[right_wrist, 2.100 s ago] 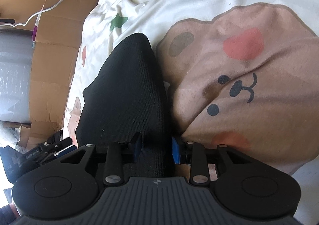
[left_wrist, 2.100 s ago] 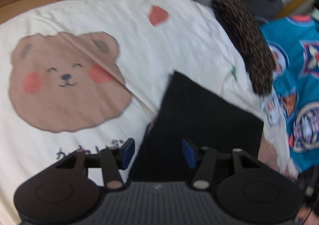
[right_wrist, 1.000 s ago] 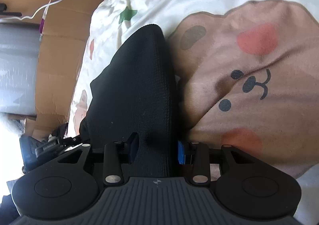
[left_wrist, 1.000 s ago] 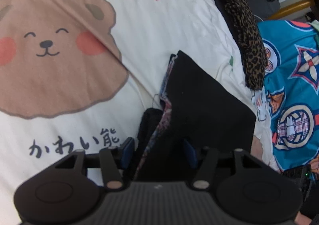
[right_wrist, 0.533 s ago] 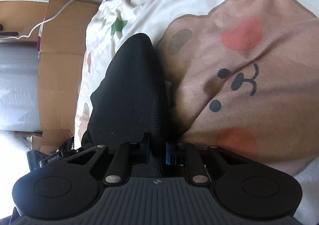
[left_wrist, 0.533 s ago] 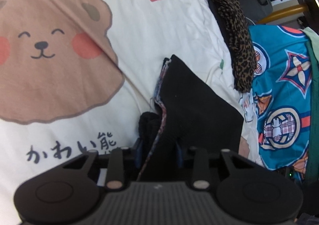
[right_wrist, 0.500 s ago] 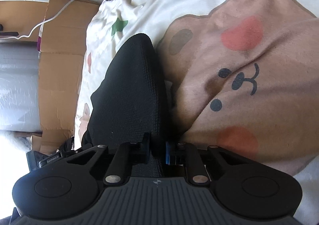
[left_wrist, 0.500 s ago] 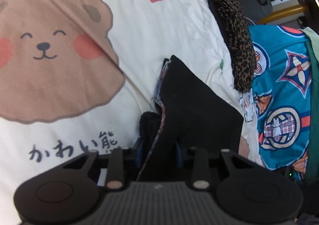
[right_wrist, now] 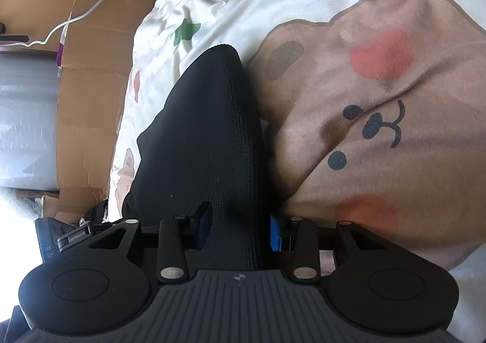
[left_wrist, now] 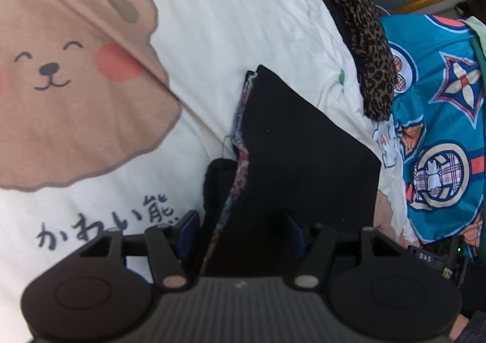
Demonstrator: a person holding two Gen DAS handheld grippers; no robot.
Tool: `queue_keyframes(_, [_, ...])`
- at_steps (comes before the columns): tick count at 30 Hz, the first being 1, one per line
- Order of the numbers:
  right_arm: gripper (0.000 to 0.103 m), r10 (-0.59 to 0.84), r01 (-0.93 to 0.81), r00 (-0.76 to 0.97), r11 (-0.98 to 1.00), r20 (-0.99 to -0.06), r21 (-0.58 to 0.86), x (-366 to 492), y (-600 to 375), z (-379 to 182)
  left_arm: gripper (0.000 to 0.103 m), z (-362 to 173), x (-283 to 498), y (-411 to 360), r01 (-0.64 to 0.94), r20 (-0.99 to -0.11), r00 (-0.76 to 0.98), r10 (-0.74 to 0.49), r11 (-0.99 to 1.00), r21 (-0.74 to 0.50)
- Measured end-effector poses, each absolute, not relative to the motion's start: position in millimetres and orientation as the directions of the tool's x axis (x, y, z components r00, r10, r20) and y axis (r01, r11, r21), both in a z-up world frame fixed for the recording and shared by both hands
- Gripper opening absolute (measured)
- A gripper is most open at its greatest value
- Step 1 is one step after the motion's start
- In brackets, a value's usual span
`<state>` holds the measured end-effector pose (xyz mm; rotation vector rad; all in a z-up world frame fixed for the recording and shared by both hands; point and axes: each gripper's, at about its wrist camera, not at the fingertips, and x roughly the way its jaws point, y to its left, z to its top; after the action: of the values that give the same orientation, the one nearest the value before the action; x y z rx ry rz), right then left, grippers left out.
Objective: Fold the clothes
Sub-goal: 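Grasp the black pants bundle edge with the left tool beside the right tool, then lift the black pants bundle off the sheet with both tools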
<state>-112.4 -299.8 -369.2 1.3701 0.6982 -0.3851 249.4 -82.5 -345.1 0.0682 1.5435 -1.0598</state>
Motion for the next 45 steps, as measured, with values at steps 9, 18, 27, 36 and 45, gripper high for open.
queue_keyframes(9, [0.02, 0.149, 0.647, 0.723, 0.198, -0.675, 0.737, -106.1, -298.6, -369.7, 0.054, -350.7, 247.5, -85.8, 0.581, -0.803, -0.301, -0.515, 0.569, -0.582])
queue_keyframes(18, [0.008, 0.128, 0.623, 0.754, 0.172, -0.645, 0.763, -114.4, -297.1, -361.3, 0.031, -336.0, 243.1, -88.6, 0.623, -0.804, -0.322, -0.5, 0.527, -0.578])
queue_keyframes(27, [0.035, 0.157, 0.64, 0.72, 0.226, -0.676, 0.735, -100.4, -298.1, -367.3, 0.063, -346.6, 241.0, -98.4, 0.629, -0.826, -0.322, -0.463, 0.548, -0.552])
queue_keyframes(36, [0.009, 0.143, 0.662, 0.703, 0.226, -0.696, 0.715, -97.7, -294.2, -361.2, 0.032, -328.0, 232.0, -103.3, 0.695, -0.85, -0.3, -0.433, 0.511, -0.506])
queue_keyframes(45, [0.007, 0.116, 0.705, 0.64, 0.305, -0.759, 0.641, -88.8, -285.5, -327.2, 0.031, -281.5, 200.4, -110.3, 0.776, -0.896, -0.175, -0.409, 0.502, -0.381])
